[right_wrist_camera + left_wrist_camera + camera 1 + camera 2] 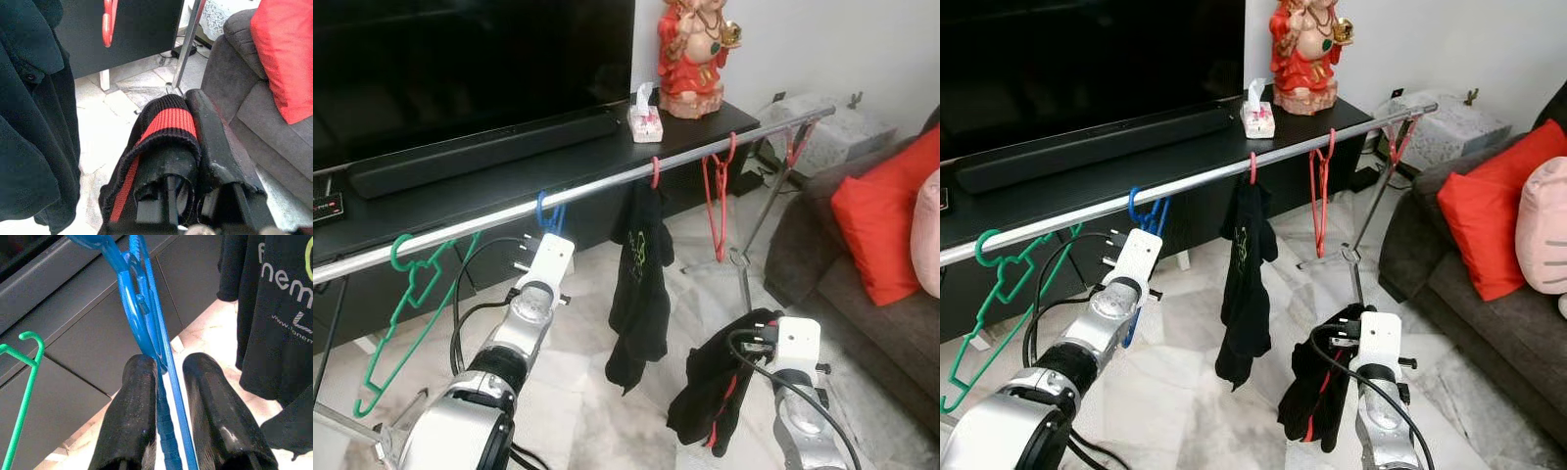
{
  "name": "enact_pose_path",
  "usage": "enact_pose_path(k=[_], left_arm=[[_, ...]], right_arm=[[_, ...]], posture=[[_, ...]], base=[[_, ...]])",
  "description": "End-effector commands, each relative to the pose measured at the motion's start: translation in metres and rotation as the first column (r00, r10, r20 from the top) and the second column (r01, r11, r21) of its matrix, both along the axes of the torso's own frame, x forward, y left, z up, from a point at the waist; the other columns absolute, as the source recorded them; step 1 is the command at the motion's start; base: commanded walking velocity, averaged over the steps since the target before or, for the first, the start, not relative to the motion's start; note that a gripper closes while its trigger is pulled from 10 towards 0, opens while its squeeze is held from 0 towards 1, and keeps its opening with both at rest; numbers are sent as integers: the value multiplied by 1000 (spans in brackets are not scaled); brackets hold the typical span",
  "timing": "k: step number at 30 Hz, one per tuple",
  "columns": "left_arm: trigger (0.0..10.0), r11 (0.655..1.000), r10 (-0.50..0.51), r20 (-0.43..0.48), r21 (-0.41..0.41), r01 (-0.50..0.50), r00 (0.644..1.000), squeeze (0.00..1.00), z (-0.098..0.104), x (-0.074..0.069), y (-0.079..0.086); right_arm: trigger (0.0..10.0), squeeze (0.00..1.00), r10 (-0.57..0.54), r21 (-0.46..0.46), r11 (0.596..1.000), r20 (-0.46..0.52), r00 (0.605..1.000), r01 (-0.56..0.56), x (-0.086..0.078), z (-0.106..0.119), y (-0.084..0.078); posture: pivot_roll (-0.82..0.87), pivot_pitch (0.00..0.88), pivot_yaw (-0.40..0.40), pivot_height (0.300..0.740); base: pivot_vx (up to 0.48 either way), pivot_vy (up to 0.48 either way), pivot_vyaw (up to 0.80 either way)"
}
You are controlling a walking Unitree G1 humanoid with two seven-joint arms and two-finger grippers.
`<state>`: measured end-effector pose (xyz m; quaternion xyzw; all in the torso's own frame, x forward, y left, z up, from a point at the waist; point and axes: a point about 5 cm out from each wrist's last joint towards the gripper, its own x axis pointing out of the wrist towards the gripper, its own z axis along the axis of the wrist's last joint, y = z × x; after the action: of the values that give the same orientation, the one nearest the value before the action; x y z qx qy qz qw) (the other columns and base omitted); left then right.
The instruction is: Hang hanger
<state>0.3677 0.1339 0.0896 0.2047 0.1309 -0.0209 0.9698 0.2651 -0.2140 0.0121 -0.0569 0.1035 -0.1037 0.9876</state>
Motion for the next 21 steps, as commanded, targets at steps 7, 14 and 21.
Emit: enact_pose_path(k=[7, 14, 21], left_arm=[[10000, 999, -29, -12, 32, 29, 1000, 0, 1, 3, -12], [10000, 999, -25, -24, 43, 26, 999, 0, -1, 2, -13], [10000, 999, 40, -13, 7, -40, 999, 0, -7, -1, -4]], right_arm=[[10000, 0, -13, -6, 1000, 31, 999, 13, 6, 9, -8], [10000, 0, -7, -5, 1000, 28, 1000, 8, 5, 8, -6], [10000, 0, 1, -1, 1000, 27, 1000, -1, 5, 8, -4]], posture=[[-121, 0, -68, 740], [-121, 0, -69, 740], [-114, 0, -69, 740]], base=[[0, 0, 0], [0, 0, 0], [0, 0, 0]])
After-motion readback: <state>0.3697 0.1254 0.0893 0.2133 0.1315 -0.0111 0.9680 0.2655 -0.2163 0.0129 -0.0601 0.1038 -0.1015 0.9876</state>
